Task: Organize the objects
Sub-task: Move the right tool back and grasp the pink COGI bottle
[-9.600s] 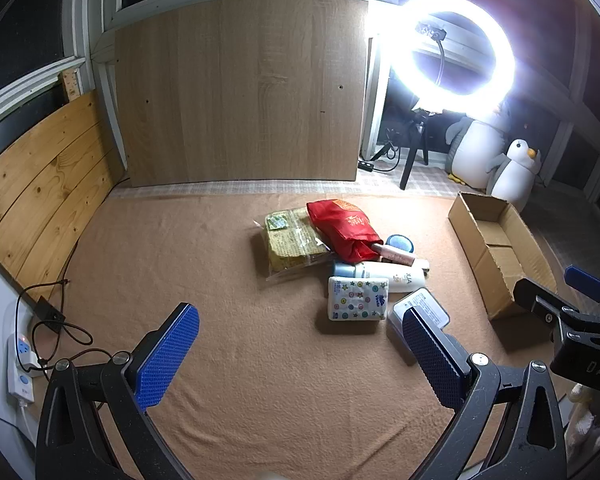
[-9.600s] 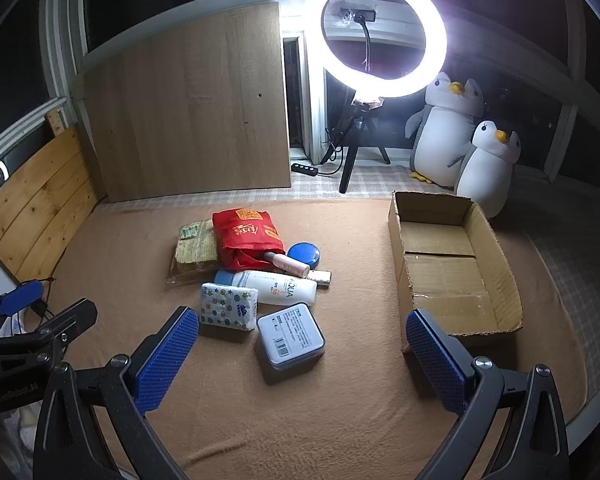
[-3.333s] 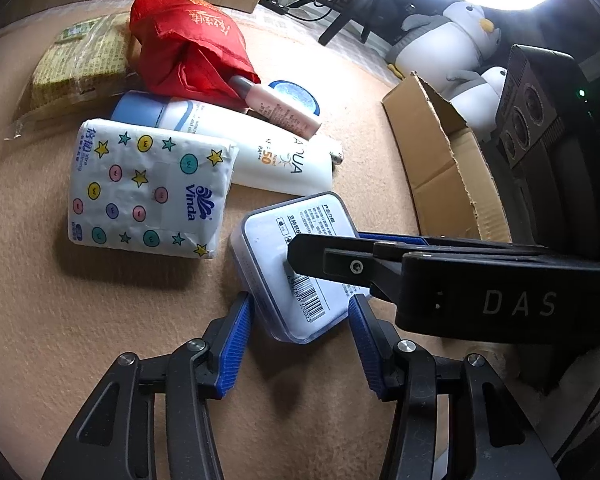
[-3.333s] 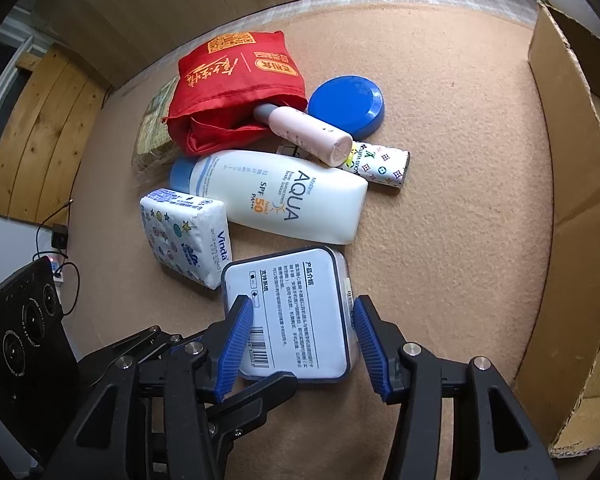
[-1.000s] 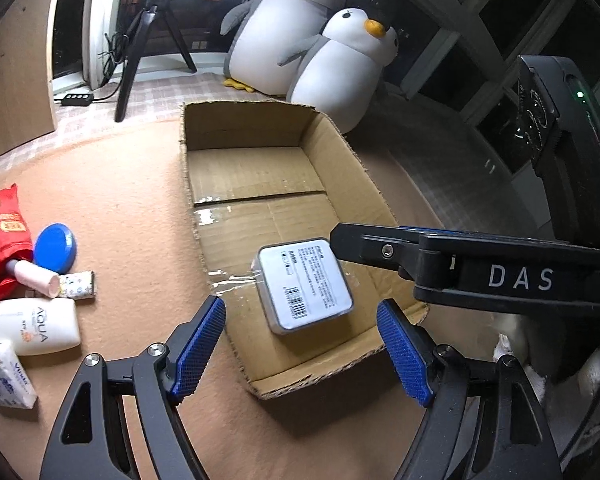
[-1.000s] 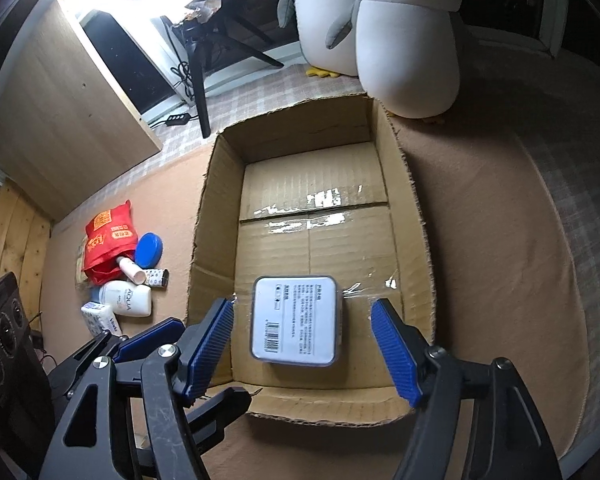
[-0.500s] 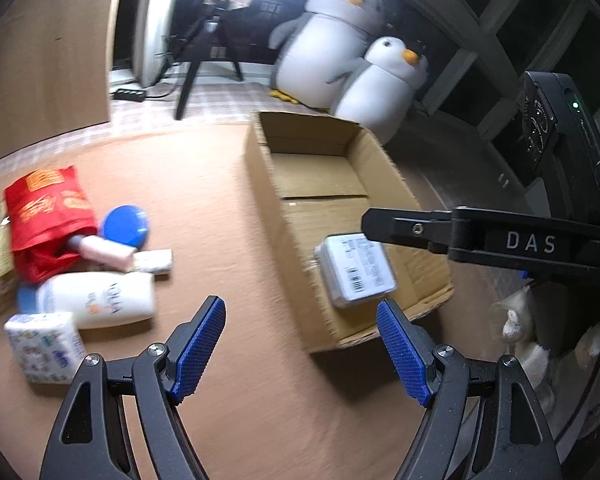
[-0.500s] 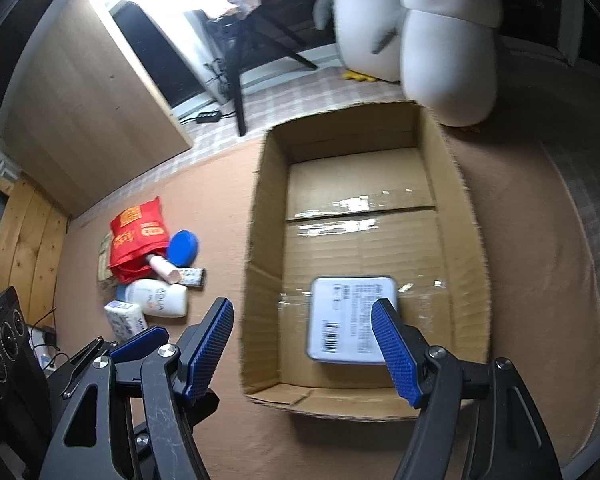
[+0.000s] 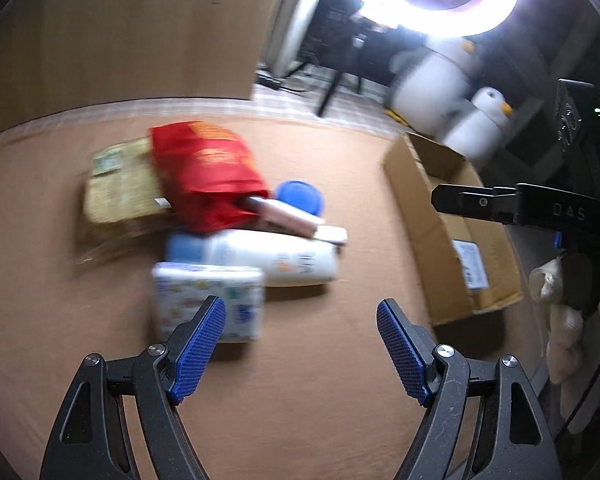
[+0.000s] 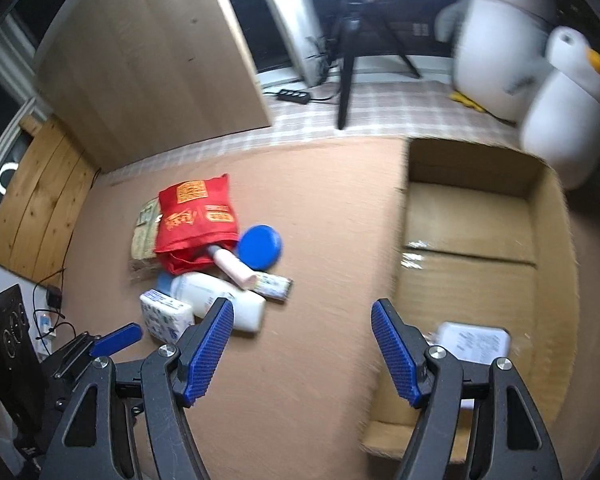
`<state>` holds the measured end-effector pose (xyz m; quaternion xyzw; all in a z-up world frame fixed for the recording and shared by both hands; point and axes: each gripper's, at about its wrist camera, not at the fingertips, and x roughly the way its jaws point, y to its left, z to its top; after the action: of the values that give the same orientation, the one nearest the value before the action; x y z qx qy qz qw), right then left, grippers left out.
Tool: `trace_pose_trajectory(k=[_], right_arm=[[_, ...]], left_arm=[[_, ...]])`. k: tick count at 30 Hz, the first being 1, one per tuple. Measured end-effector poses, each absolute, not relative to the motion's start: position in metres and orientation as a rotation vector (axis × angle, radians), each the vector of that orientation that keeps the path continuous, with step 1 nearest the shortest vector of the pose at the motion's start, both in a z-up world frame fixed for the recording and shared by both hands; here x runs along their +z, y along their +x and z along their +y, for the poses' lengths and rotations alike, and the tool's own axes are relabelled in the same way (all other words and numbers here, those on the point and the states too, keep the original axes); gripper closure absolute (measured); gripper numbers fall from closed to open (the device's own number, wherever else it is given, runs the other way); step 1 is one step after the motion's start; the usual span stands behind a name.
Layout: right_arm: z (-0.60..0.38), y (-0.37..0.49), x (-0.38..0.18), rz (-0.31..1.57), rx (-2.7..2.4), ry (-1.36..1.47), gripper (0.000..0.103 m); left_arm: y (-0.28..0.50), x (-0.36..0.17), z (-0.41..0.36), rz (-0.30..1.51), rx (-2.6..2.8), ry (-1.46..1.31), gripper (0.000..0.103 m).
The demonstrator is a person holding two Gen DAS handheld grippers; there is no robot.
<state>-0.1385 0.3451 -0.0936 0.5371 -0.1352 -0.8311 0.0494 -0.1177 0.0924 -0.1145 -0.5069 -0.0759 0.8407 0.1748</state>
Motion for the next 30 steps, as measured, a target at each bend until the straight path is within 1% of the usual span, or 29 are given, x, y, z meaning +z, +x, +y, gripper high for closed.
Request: trace_pose_trajectory(k=[10,12,15,18,25,30], right_arm=[[0.291,-0.196,-0.115,-0.23,-2.453,1.685,0.036],[0.282,-0.203,-0.121,-0.197,-2.427,1.698,0.045],[0.271,-0.215,-0.133,-0.162,-2.372,1.736,0.055],[0.262,-0.225,-0.145,-0.137,-2.332,1.769,0.061],[0.249,-0.236,-0.16,-0.087,-2.294,1.798,0.064],[0.24,-0.239,-0.164,-0.047,-2.278,1.809,0.068]], left_arm=[[-0.117,-0.123,0.045,-0.271,2.44,-1.465,0.022],[-0.119,-0.125,0.041,-0.272,2.444,-1.469,0.022],[-0.124,-0.128,0.037,-0.256,2.45,-1.478,0.022],[-0.129,-0.13,0.036,-0.245,2.456,-1.481,0.022],[-0.145,-0.132,0.042,-0.192,2.454,-1.482,0.022],[-0.151,-0.136,0.049,-0.154,2.438,-1.483,0.022]])
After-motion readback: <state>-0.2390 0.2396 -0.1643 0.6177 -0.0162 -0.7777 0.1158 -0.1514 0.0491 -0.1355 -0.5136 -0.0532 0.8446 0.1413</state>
